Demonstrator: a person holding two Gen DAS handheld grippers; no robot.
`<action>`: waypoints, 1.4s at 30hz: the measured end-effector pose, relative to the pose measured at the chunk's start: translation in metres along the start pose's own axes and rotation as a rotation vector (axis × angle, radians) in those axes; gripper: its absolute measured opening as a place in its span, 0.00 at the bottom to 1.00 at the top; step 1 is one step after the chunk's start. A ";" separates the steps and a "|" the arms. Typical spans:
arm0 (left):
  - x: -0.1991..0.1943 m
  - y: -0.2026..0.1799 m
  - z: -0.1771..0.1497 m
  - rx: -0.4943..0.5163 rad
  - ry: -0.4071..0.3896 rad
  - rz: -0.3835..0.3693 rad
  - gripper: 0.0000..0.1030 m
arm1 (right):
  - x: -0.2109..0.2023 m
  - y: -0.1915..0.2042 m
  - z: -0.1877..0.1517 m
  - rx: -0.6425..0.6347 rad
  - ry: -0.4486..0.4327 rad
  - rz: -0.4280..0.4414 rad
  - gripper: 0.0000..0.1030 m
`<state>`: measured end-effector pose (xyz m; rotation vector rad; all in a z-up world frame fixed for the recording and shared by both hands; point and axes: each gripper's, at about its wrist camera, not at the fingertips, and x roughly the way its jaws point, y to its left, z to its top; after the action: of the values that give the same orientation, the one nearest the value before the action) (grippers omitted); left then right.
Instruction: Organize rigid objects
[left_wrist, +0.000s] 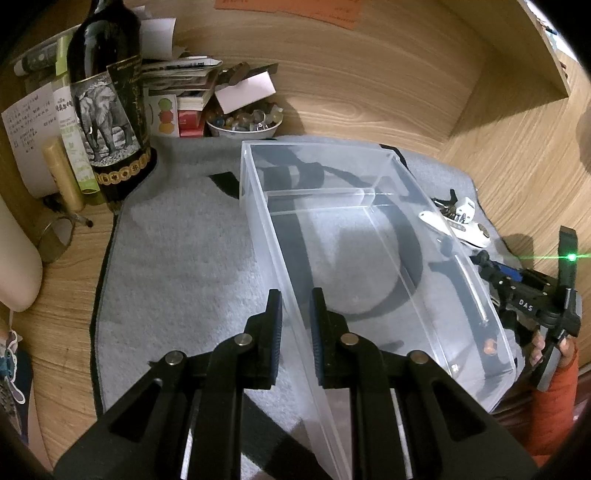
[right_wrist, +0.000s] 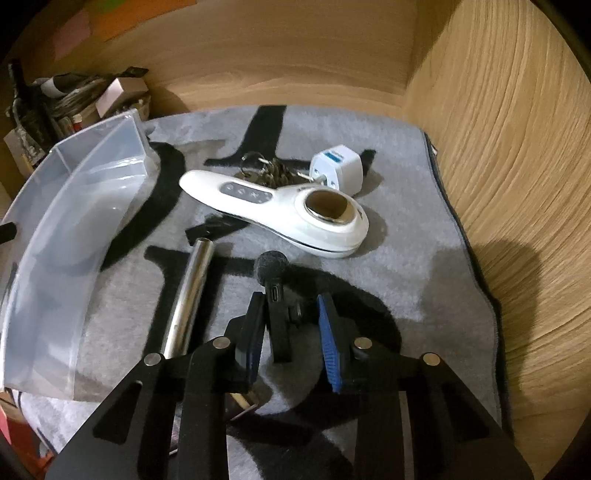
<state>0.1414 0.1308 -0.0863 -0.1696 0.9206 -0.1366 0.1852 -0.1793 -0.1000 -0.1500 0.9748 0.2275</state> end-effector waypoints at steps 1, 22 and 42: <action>0.000 0.000 0.000 -0.002 -0.001 -0.001 0.15 | -0.002 0.001 0.001 -0.001 -0.009 -0.001 0.25; -0.001 -0.002 -0.002 0.016 -0.022 0.007 0.15 | -0.072 0.084 0.049 -0.100 -0.261 0.138 0.25; 0.000 -0.004 -0.003 0.040 -0.029 0.016 0.15 | -0.051 0.174 0.069 -0.291 -0.160 0.241 0.25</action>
<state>0.1392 0.1269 -0.0873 -0.1271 0.8899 -0.1373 0.1684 -0.0019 -0.0238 -0.2765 0.7954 0.5948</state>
